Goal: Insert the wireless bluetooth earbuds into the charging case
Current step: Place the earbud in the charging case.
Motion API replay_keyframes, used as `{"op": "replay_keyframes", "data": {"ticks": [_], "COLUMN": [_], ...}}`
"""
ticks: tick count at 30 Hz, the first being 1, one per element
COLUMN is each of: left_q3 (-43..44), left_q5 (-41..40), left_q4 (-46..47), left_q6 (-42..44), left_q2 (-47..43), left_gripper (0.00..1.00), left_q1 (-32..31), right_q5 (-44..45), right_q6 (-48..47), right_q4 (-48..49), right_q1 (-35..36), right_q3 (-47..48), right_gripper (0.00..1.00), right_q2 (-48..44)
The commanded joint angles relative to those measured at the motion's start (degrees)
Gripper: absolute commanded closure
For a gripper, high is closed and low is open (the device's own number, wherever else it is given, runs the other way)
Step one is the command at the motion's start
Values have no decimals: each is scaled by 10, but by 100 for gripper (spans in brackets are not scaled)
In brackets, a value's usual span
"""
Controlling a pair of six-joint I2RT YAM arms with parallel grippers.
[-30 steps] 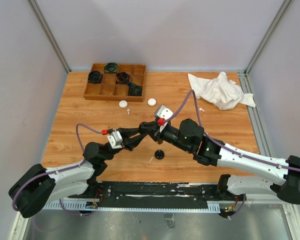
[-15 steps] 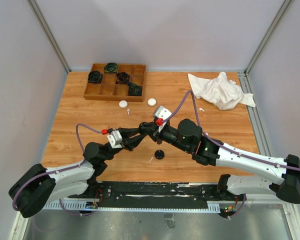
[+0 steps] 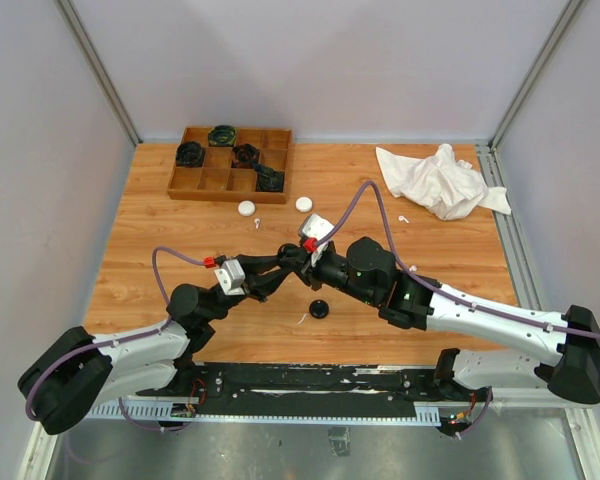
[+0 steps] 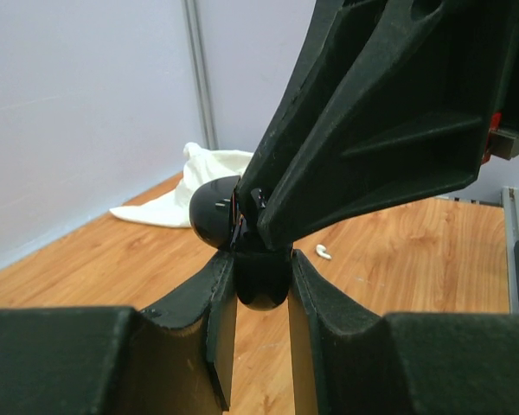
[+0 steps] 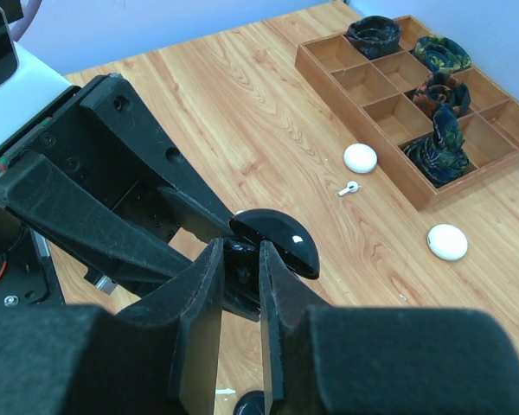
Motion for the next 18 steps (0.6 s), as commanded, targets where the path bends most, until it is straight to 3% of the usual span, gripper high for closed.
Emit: {"op": "replay_keyframes", "data": {"ticks": [1,5,11,18], "left_q3": [2,2,2,-1], "left_q5": [0,1,-1,8], "left_q4": [37,40,40,23], "left_q6": [-3,-6,-7,-18], "left_q2": [0,1,9,15], "left_gripper": [100,100,100,100], "left_q1": [3,3,3,3], "right_q5": [-4,-1,4,-24], "right_q6": [-2,-2,-10,-37], "right_q4": [-9,-11,-23,-87], "right_q1": [10,10,10,-9], "right_q3": [14,14,19,43], "right_gripper": [86,84,62,47], "right_q2": [11,13,0,-22]}}
